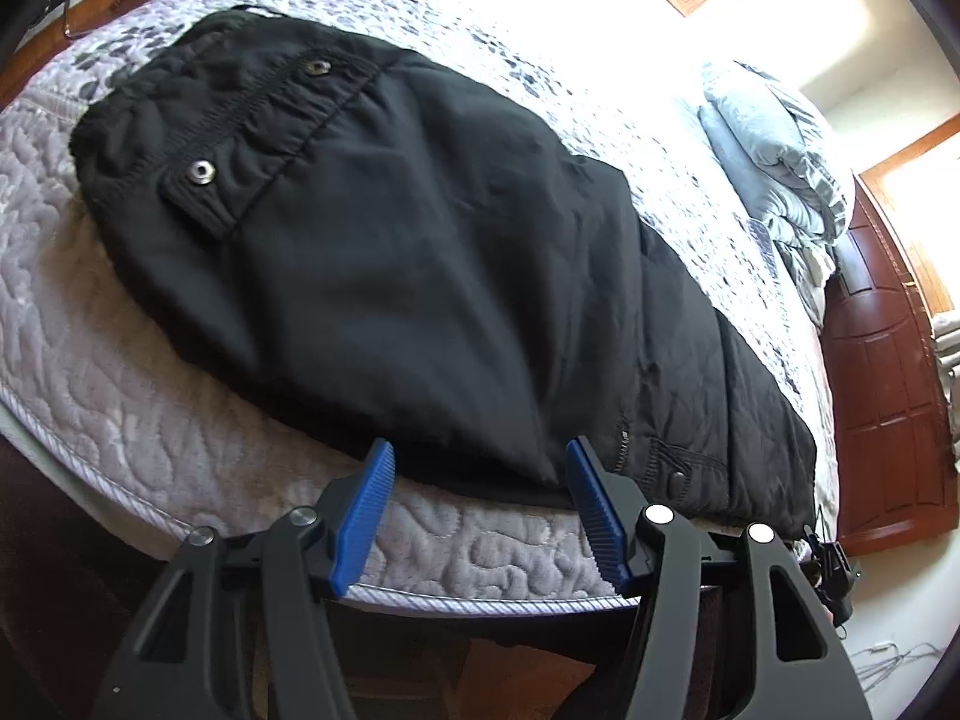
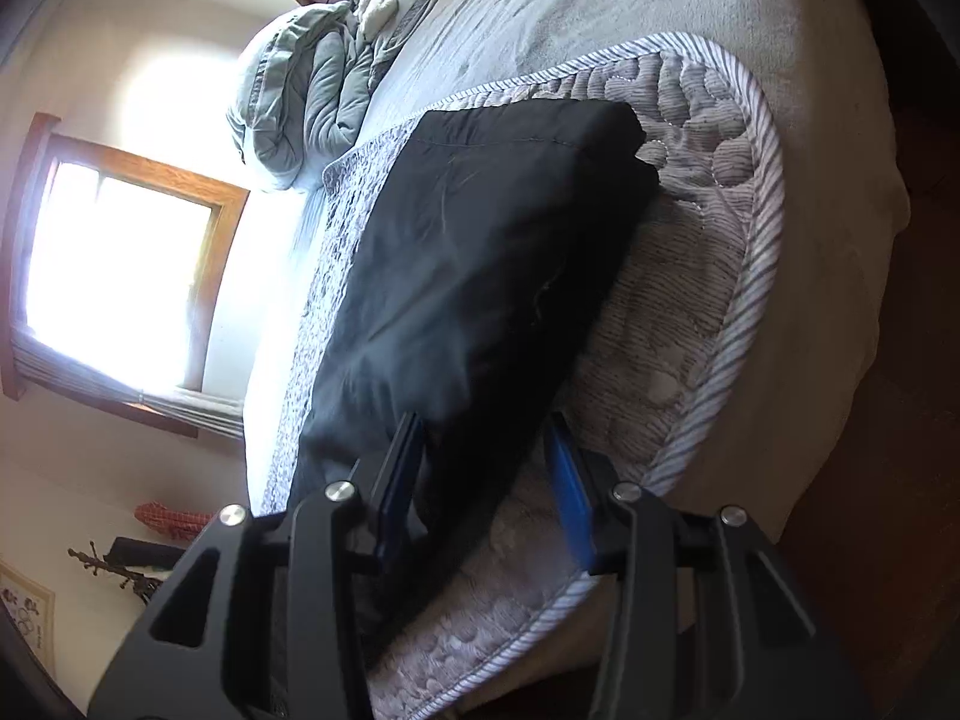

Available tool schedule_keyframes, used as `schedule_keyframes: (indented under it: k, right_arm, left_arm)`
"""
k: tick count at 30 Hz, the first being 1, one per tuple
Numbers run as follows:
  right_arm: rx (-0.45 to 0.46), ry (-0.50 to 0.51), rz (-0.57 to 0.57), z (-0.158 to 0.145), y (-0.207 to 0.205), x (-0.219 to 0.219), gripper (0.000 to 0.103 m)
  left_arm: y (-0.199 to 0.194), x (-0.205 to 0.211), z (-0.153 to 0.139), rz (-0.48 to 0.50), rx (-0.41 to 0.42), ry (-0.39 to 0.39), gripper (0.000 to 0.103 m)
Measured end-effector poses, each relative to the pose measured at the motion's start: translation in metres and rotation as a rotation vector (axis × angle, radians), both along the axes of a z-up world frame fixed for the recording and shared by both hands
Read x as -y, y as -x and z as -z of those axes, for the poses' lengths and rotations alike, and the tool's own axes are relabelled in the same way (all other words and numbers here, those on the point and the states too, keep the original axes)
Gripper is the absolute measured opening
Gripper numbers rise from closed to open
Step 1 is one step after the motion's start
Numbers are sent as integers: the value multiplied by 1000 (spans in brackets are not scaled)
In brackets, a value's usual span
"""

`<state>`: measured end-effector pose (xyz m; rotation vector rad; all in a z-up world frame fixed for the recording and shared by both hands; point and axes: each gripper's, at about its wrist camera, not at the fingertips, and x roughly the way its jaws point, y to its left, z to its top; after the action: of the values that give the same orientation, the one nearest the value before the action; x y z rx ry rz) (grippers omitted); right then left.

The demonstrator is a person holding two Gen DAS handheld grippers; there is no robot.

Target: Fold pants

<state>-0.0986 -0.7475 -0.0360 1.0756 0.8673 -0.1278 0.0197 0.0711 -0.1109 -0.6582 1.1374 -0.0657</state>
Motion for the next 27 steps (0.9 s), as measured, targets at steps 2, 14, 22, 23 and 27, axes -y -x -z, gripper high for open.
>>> schedule_keyframes:
  k: [2,14,22,23,27]
  right_arm:
    - [5,-11,3,2,-8,1,42]
    - [11,-9,17,7,-19,9,50]
    - [58,11,-18,-8,-34,5,6]
    - [60,55,-31,-17,-37,1,6]
    - [121,300,-117,-75,-48,-37,5]
  left_arm:
    - [-1,-5,3,-14,-13,4,60]
    - [0,-13,12,-27,-42,-7,60]
    - [1,-16,12,-27,-42,12,60]
    - [1,-17,13,-28,-41,14,60]
    - [3,-22,14,-27,-38,19,60]
